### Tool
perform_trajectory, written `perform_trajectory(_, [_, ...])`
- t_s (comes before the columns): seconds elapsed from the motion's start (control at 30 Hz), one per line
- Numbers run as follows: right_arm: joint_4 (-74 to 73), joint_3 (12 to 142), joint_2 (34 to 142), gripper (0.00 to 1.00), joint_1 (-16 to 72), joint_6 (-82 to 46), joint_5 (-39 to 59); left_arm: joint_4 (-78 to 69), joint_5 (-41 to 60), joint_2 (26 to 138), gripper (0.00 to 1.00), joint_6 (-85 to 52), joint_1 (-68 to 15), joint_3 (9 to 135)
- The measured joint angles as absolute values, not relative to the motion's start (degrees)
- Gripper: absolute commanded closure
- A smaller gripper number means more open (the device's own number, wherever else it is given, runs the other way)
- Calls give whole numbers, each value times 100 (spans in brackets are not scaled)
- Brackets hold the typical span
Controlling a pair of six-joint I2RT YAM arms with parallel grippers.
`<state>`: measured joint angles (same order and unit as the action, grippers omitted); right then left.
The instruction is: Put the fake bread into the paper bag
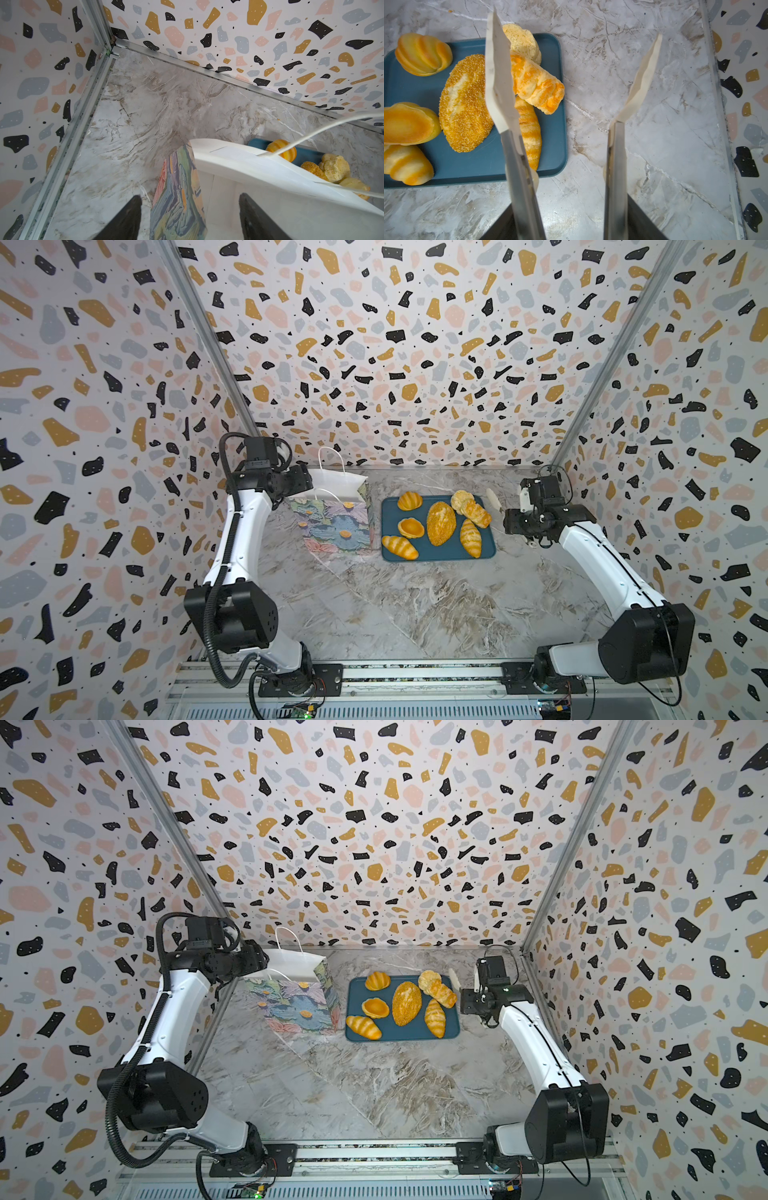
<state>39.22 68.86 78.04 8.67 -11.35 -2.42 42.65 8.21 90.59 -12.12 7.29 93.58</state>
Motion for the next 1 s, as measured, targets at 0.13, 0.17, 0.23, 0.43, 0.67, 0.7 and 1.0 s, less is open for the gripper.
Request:
perform_trajectory(0.13, [3951,6886,7745,34,893,-1146,-239,4316,707,9159,40,-1133,694,9430])
perform_trajectory(0.17, [3951,6886,7728,34,899,-1149,-239,4340,690,9177,42,-1125,690,9441])
perform_trajectory(0.23, [3957,6886,7706,34,910,-1151,-239,4362,652,9192,44,-1109,683,9441])
perform_trajectory(0.43, [4034,6886,7640,34,958,-1155,-239,4414,545,9260,58,-1031,657,9478])
perform_trajectory(0.67, [4075,6886,7491,35,1111,-1155,-259,4414,552,9273,79,-980,657,9478])
perform_trajectory(0.7, [4077,6886,7461,35,1146,-1157,-259,4414,552,9275,80,-976,657,9478])
perform_trajectory(1.0, [4174,6853,7225,35,1538,-1170,-292,4410,587,9301,100,-950,657,9478])
